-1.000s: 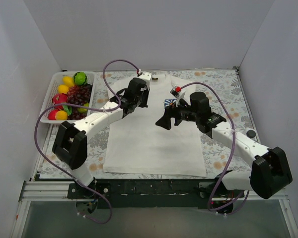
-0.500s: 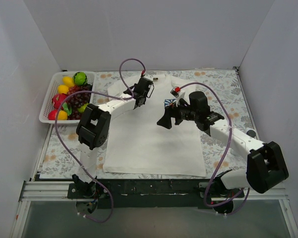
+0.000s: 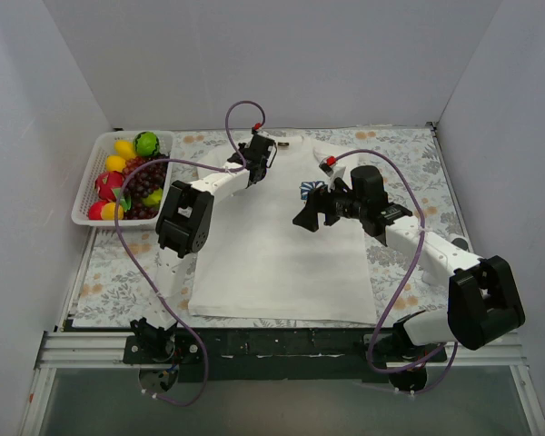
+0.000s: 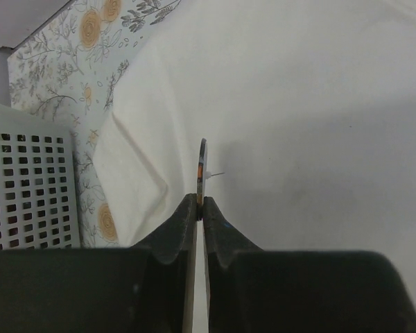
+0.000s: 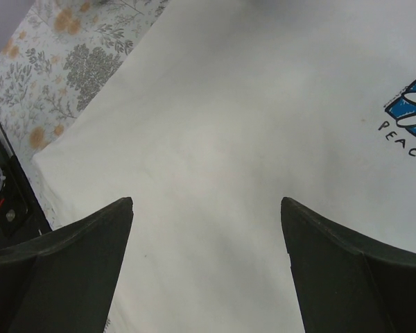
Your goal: Pin the brooch onto the clothing
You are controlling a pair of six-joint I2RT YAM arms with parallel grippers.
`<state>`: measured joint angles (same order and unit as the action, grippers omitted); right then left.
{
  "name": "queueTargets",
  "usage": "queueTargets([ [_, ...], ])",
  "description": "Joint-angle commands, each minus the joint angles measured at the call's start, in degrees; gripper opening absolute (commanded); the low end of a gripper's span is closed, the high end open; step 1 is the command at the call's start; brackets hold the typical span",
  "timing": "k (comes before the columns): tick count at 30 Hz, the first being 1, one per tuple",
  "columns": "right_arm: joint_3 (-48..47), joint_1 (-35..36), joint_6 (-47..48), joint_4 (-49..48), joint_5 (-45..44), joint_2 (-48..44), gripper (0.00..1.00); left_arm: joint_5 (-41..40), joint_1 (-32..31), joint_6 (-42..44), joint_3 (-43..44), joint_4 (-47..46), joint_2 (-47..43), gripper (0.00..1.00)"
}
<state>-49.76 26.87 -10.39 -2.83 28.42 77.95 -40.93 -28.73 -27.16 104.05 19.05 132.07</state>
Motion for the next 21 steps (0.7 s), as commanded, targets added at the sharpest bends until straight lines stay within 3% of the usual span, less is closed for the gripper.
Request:
queueTargets([
  [1,1.07,-1.91,-1.21,-0.42,-0.65,0.53,0.94,-6.79,-0.36,4.22,3.52,1.42,2.22,0.00],
  [21,1.86,-4.46,-2.26,-0.68,0.14,0.62,0.93,-8.91,-3.26,2.64,5.90,4.06,6.97,0.00],
])
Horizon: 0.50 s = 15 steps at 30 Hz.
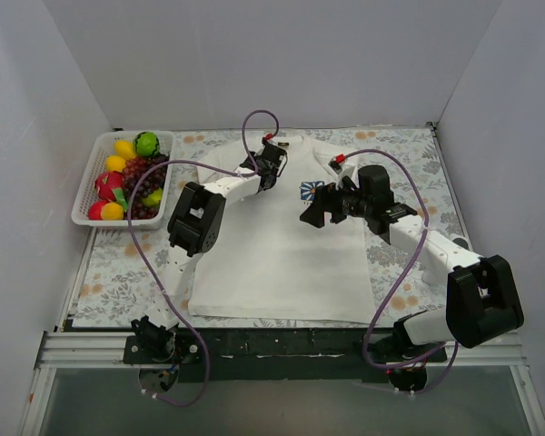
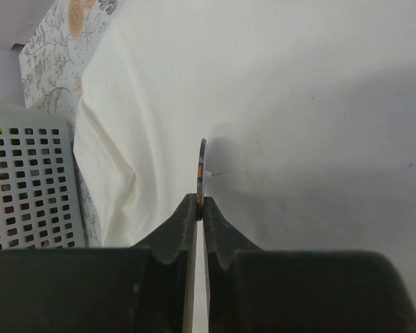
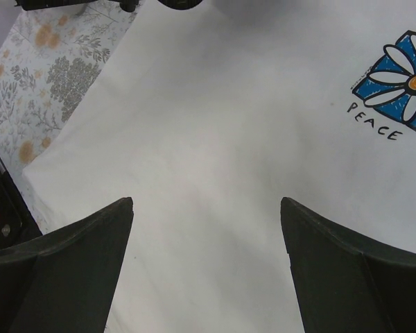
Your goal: Pin the brooch onto the clothing
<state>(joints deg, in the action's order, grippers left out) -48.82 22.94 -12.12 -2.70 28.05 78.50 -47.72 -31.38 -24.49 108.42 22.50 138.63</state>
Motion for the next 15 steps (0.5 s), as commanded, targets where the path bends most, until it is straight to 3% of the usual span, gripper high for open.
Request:
queueTargets([
  [1,0.83,-0.53,-0.62,-0.73,0.60,0.08,0.93,-2.20,-0.62,-0.03,1.62,0.79,0.50,0.00],
  [15,1.44,-1.32,-0.98,-0.90,0.60,-0.19,0.93,-0.01,-3.51,-6.61,9.87,10.98,6.66,0.00],
])
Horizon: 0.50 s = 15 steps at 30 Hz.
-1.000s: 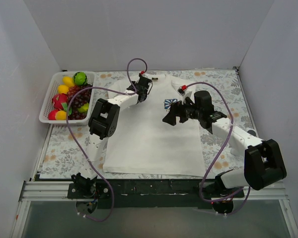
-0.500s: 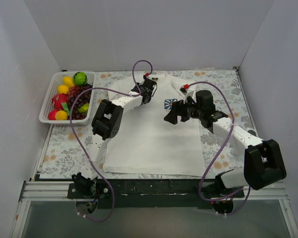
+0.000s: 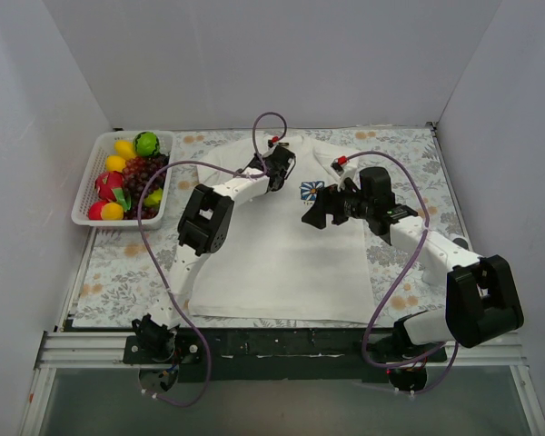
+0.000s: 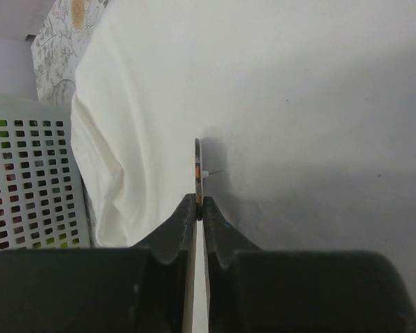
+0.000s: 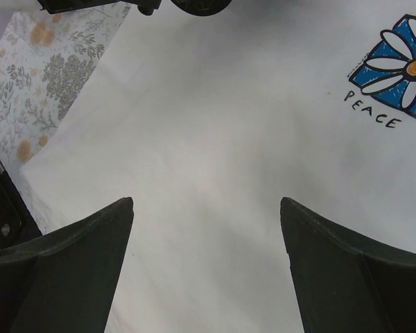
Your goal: Pin the brooch onto the clothing
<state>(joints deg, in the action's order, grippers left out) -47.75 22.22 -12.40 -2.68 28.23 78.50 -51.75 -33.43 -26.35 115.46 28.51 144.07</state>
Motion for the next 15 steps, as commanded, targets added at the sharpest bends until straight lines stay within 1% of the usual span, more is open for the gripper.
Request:
queueTargets([
  [1,0.37,-0.51,-0.69,-0.84,0.42,-0.36,0.93,5.85,-1.64,-5.20,3.10,5.06,0.87,0.00],
  [11,0.99,-1.04,-0.69,-0.57,0.16,-1.24,0.93,18.42,-1.99,-11.09,5.39,5.59,-3.61,0.00],
  [15,1.16,-1.12,-0.69,-0.57,0.07,-1.59,0.93,19.75,-1.90,-11.97,4.43,4.19,-5.72,0.00],
])
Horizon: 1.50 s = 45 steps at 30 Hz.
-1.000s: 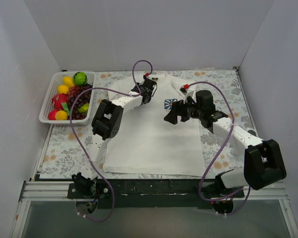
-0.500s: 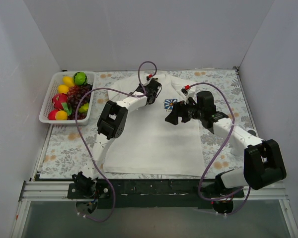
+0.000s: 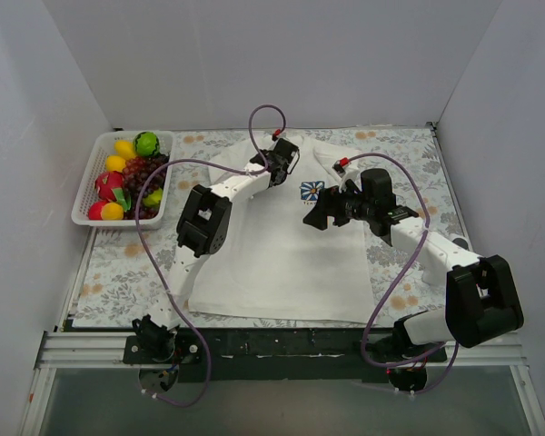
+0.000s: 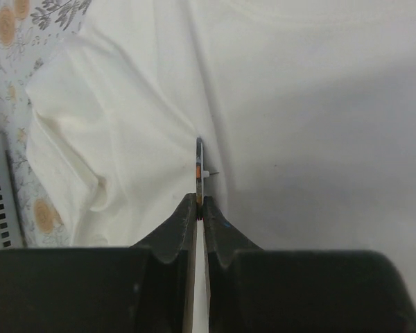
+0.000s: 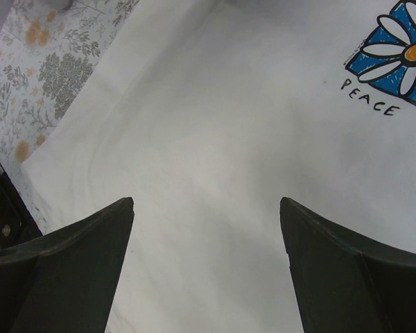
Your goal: Pin the brooch onto the clothing
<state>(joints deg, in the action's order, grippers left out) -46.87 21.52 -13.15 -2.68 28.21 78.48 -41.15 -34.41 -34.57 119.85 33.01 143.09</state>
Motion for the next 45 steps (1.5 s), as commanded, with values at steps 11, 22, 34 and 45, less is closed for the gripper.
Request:
queueTargets([
  [11,0.20,-0.51,0.14,-0.75,0.27,-1.22,0.93,20.66,2.51,-9.29,-9.45,-6.73,-14.76,0.00],
  [22,-0.59,-0.60,0.40,-1.80,1.06,0.71,0.92,32.70,6.90,-13.51,-21.92,-16.13,-24.16,0.00],
  [34,-1.73,-0.51,0.23,-2.51,2.73,3.17,0.89,27.62,8.57,-7.98,-24.32,-17.99,-24.45,0.00],
  [45,-1.73,-0.51,0.23,-2.51,3.17,3.70,0.89,19.97,7.34,-0.42,-24.40,-18.25,-18.99,0.00],
])
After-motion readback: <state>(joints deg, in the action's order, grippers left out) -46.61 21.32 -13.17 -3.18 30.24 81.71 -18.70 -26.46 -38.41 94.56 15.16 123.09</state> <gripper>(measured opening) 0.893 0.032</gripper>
